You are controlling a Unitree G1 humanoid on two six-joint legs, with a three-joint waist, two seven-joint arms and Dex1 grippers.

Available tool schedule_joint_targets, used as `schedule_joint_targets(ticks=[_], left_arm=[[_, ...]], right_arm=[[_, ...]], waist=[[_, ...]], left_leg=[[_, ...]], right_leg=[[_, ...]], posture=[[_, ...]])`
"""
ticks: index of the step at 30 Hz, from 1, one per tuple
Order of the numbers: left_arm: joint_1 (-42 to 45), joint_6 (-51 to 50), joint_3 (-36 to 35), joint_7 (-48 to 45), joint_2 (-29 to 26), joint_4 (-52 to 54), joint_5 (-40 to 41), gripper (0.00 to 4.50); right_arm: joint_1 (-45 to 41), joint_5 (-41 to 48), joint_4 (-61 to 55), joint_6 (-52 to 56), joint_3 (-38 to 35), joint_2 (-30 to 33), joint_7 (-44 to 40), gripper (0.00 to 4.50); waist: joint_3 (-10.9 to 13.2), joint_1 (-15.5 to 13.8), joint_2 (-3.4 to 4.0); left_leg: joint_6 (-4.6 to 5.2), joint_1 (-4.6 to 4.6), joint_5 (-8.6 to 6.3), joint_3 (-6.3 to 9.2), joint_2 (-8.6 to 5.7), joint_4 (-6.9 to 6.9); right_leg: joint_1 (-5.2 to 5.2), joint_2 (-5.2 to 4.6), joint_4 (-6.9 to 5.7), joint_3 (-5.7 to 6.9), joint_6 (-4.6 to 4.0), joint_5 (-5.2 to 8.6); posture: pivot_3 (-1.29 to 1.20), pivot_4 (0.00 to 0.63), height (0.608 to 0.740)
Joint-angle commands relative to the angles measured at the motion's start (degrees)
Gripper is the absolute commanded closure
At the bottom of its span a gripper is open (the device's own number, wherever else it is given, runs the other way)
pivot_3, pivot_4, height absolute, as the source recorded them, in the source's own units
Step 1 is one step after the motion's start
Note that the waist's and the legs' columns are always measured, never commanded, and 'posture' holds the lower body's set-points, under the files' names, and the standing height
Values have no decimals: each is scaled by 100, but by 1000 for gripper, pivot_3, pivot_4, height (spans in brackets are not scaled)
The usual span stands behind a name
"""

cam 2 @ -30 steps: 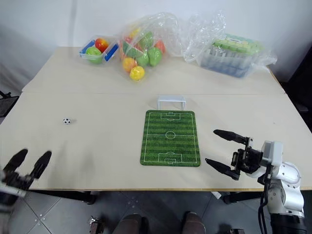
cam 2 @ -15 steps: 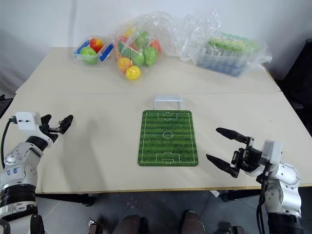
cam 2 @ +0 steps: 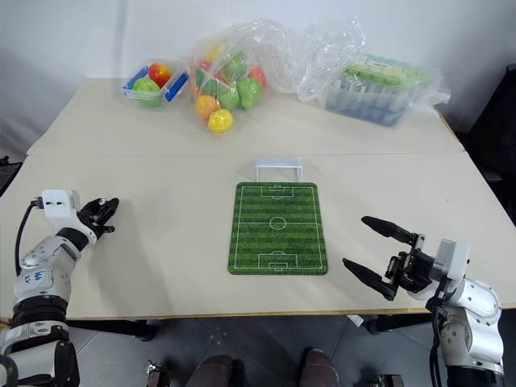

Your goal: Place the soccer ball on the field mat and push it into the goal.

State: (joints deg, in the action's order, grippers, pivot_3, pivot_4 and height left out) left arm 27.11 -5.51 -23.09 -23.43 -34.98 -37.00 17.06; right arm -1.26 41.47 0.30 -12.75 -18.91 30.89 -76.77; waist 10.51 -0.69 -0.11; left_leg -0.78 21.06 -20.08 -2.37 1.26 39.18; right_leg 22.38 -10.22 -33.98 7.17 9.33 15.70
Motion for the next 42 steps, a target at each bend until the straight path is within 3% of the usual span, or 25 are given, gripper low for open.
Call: schedule_joint_targets(ticks=[1, 5, 8, 13, 18, 23, 31, 42], left_arm=[[-44, 413, -63, -331, -28, 74, 90, 3645], [-300, 467, 101, -2119, 110, 1284, 974, 3645], [-517, 216, 506, -2971, 45, 2111, 1194, 3645], [-473, -518, 2494, -4335, 60, 3779, 943, 3645], [-123, -373, 3712, -4220, 596, 3717, 58, 3645], [92, -311, 4174, -3850, 1120, 3305, -505, 3645], [308, -85, 4320, -3109, 1786, 2842, -1107, 3645], [272, -18, 4321, -3277, 1789, 2798, -1161, 3645]], right_arm=[[52, 58, -115, -120, -259, 77, -10, 0], [99, 85, 8, -143, -527, 330, -165, 0], [199, 124, 70, -140, -687, 535, -382, 0], [570, 105, 579, -267, -1063, 1191, -1366, 0], [891, 170, 773, -158, -988, 1573, -1573, 0], [959, 337, 405, 273, -1042, 1483, -1130, 0], [1395, 305, -273, 424, -1081, 1105, -823, 0], [1637, 188, -400, 431, -1049, 1018, -840, 0]], waist=[[0, -4, 0], [0, -47, 0], [0, -78, 0], [-1, -90, 1], [-2, -55, 3], [-3, -57, 5], [-3, -204, 4], [-4, -210, 6]], left_leg=[[0, 0, 0, 0, 0, 0], [0, 2, 0, -1, 0, 0], [0, 4, 0, -1, 1, 1], [5, 3, 0, -6, -6, 3], [8, -4, 2, -16, -5, 4], [12, -9, 3, -30, -5, 6], [13, 0, 4, -23, -6, 15], [14, 0, 3, -25, -6, 16]], right_leg=[[0, 0, 0, 0, 0, 0], [0, 0, 1, 0, 0, 0], [1, -1, 3, 1, 0, 0], [-5, -4, 9, -5, 7, -4], [-5, -2, 10, -18, 12, -7], [-4, -2, 11, -32, 15, -9], [-3, -2, 12, -29, 15, -12], [-3, -2, 12, -31, 16, -13]], posture=[[0, 150, 740], [0, 150, 740], [0, 150, 740], [0, 150, 740], [0, 150, 740], [0, 150, 740], [0, 150, 740], [0, 150, 740]])
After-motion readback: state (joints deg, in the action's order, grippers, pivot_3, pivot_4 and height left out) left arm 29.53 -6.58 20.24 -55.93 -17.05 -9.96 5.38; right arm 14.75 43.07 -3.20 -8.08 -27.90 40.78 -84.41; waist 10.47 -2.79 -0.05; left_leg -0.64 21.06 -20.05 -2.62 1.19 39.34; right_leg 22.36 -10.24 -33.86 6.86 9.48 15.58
